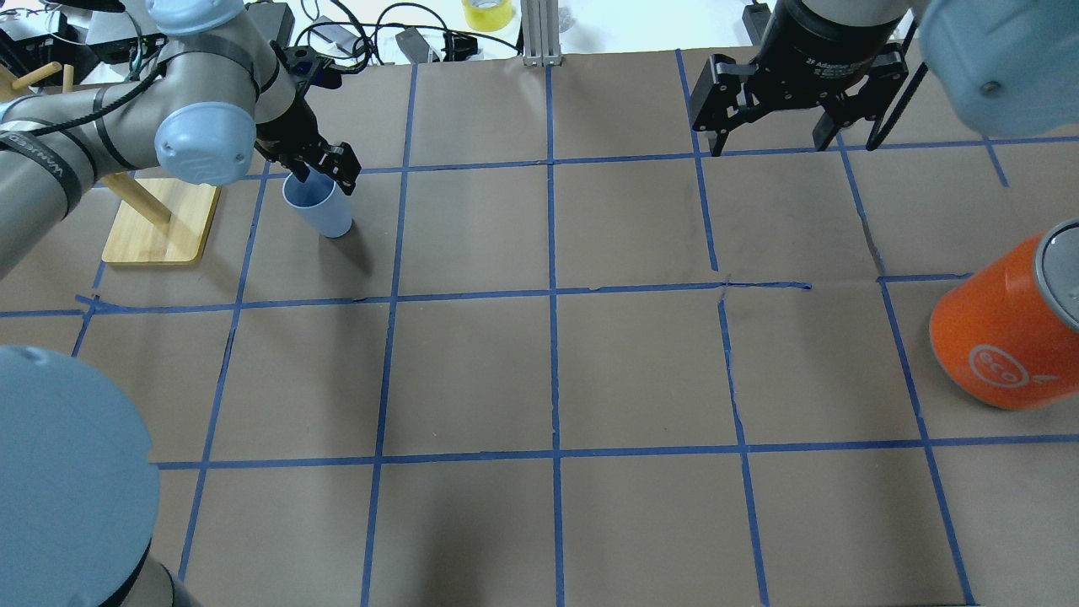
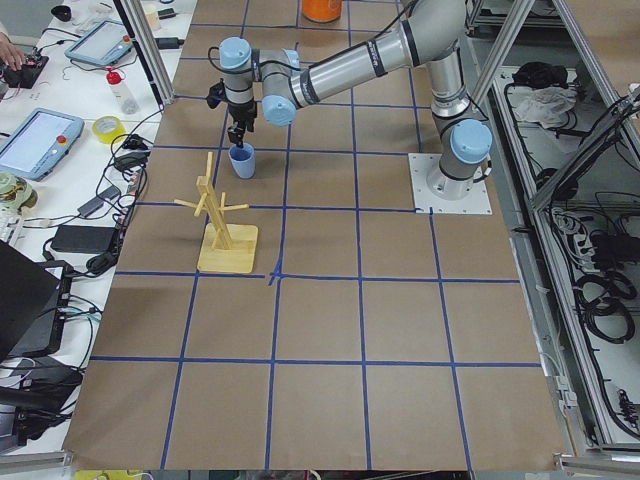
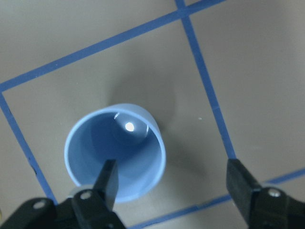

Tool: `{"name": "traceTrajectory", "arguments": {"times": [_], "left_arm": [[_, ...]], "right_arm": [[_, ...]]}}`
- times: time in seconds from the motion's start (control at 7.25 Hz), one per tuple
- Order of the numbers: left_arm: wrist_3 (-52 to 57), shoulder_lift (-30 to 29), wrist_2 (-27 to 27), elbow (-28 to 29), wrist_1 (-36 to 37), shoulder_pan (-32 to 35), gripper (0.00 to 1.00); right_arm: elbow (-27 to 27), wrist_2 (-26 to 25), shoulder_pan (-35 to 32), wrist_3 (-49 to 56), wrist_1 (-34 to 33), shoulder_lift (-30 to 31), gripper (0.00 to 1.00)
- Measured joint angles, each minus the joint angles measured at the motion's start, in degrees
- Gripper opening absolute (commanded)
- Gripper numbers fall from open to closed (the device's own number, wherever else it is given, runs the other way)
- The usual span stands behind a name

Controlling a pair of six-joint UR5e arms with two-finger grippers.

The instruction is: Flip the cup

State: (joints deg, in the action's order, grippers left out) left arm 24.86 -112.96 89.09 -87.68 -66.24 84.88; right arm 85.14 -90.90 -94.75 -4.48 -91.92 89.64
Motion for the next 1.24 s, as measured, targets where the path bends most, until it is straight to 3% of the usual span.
{"name": "traceTrajectory", "arguments": {"times": [0.69,1.24], "left_arm": [[-21.9,17.9,2.4,-0.1,-18.1,5.7,1.00],[-25.6,26.7,2.3,-1.0,-23.2,7.8,1.00]], "right_arm": [[-0.1,0.0,0.0,0.0,-0.1,0.0,1.00],[-0.1,0.1,-0.1,0.0,-0.1,-0.1,1.00]]}}
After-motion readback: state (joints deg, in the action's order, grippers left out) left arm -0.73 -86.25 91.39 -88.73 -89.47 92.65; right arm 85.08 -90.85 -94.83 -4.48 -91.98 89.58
